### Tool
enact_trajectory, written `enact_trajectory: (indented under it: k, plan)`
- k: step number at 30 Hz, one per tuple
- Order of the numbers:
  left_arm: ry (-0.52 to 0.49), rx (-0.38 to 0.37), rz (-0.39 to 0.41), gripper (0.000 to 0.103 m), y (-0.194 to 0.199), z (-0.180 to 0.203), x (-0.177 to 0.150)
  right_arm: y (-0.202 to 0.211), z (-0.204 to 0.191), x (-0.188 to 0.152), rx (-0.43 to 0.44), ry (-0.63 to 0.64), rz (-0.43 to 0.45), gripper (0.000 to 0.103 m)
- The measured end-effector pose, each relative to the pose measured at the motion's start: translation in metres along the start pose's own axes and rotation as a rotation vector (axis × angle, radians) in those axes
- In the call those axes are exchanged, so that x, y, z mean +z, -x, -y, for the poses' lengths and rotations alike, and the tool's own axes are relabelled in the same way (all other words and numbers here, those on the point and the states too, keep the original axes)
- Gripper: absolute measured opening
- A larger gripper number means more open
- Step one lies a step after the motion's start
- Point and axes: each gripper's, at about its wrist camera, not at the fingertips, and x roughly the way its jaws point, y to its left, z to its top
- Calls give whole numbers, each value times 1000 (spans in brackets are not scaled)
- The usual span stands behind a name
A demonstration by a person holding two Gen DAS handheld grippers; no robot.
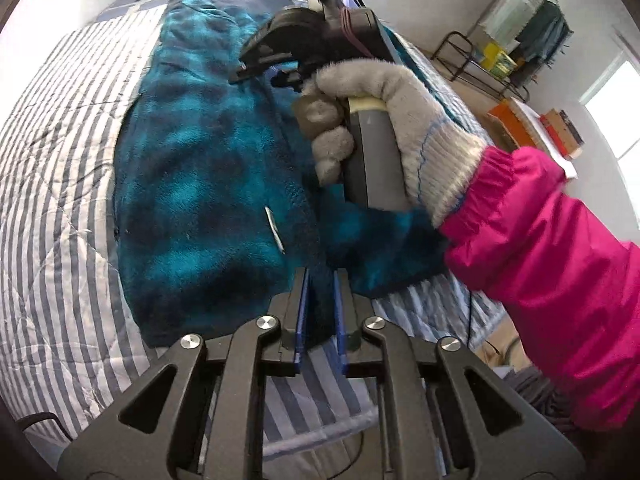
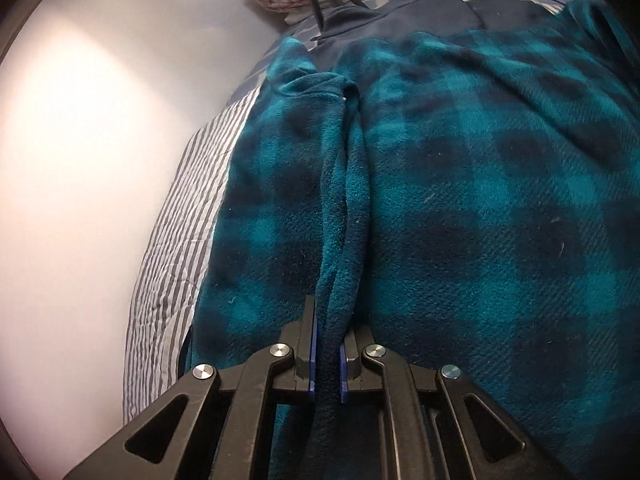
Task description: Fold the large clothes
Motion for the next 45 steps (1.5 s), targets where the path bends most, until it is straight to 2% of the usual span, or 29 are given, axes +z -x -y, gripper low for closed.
enact_trajectory:
  k: [2,3,6,7,8,9,12,14,16,19,23,27,29,31,33,35,37,38,39,40,43,45]
  plan:
    - [1,-30,12,14,12,-6,-7,10,-2,0,-6,13,8,20]
    - [5,-44,25,14,18,-7,-9,18,-5,0,-16,23,18,29]
    - [61,-99,65,14,42,-21,-13,46,-13,-3,0,38,33,31]
    - [80,-106,81,20,48,-27,-12,57,-14,-7,5,49,34,32]
    - [106,-100,105,32,55,-36,-11,65,-16,-12,-2,65,33,32]
    - [141,-77,138,36,63,-48,-11,74,-18,-19,-11,87,31,32]
    - [232,-20,163,36,69,-80,-10,99,-24,-45,-28,144,-3,32]
    - [317,-10,153,36,64,-103,-13,112,-33,-65,-35,192,-21,32]
    - [360,-7,129,36,55,-117,-13,121,-43,-85,-18,241,-28,30]
    - [388,10,94,36,42,-124,-17,118,-56,-108,21,280,-51,29]
    - [453,-16,78,36,37,-138,-28,105,-61,-130,-9,299,-88,33]
    - [436,-49,27,36,21,-136,-32,95,-61,-141,-46,337,-122,34]
    - [429,-89,0,25,13,-129,-34,87,-63,-146,-135,392,-145,22]
    - [382,-87,-9,25,13,-117,-36,82,-54,-148,-187,395,-181,5]
    - [352,-53,-2,25,18,-111,-38,83,-39,-148,-208,362,-198,5]
    - [364,-28,11,25,29,-110,-41,92,-30,-145,-175,335,-198,5]
    - [367,41,53,25,42,-107,-43,102,-28,-137,-126,328,-182,11]
    - [357,65,99,25,52,-103,-44,106,-28,-133,-117,328,-167,18]
    - [347,71,121,25,57,-98,-44,110,-27,-126,-110,322,-142,34]
    - [334,66,142,25,60,-92,-42,114,-26,-118,-95,311,-117,37]
    - [283,24,152,41,55,-69,-36,113,-22,-91,-60,266,-85,37]
    - [249,3,124,42,42,-53,-33,106,-19,-74,-54,244,-79,37]
